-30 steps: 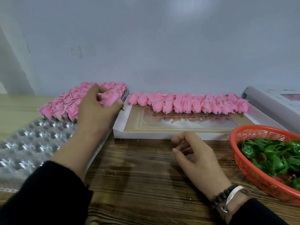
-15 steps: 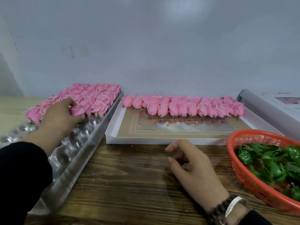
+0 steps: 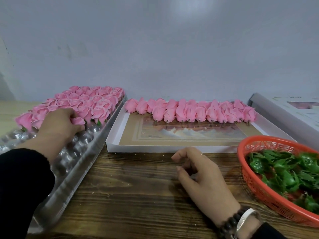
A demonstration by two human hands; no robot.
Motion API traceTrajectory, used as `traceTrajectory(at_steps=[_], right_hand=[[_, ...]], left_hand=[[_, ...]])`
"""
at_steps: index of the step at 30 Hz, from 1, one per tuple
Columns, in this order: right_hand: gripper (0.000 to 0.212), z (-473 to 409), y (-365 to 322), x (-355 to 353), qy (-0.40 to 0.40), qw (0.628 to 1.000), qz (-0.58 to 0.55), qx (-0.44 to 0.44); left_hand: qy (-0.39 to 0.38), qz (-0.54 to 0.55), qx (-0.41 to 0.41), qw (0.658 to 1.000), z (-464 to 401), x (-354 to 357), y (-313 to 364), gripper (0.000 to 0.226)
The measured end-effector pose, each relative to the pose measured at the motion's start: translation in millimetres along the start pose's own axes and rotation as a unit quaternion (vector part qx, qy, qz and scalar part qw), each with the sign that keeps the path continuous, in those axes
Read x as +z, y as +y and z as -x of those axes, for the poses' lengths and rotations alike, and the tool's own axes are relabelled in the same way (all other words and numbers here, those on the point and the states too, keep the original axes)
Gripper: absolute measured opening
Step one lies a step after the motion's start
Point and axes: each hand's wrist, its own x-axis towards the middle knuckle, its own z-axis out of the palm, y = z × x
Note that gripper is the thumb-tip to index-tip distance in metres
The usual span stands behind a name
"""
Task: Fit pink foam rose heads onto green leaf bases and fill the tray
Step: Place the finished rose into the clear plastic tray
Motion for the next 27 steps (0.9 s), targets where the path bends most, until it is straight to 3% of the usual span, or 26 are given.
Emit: traceTrajectory(at_steps=[14,19,22,27], right_hand=[[0.033,-0.5,1.1,-0.5,-0.019,1.0,-0.006,0.02],[0.035,-1.1,6.2,0.3,-0.009,0.999,-0.019,0.036],[0.034,-1.2,7.9,0.1,-0.006,0.999,-0.023,0.039],[0.03,-2.7,8.0,-0.8,0.021,0.998,-0.033,0.048]], left_hand=[[0.005,-0.07,0.024,0.997,9.2,7.7,4.5,0.011],[-0.027,-0.171,0.037,0.984,17.3,-3.0,9.9,0.033],[0.01,-0.242,0.053,0.969,24.7,-11.6,19.7,0.048],[0.071,-0.088,0.094,0.989,28.6,-16.3,47.8,0.033]])
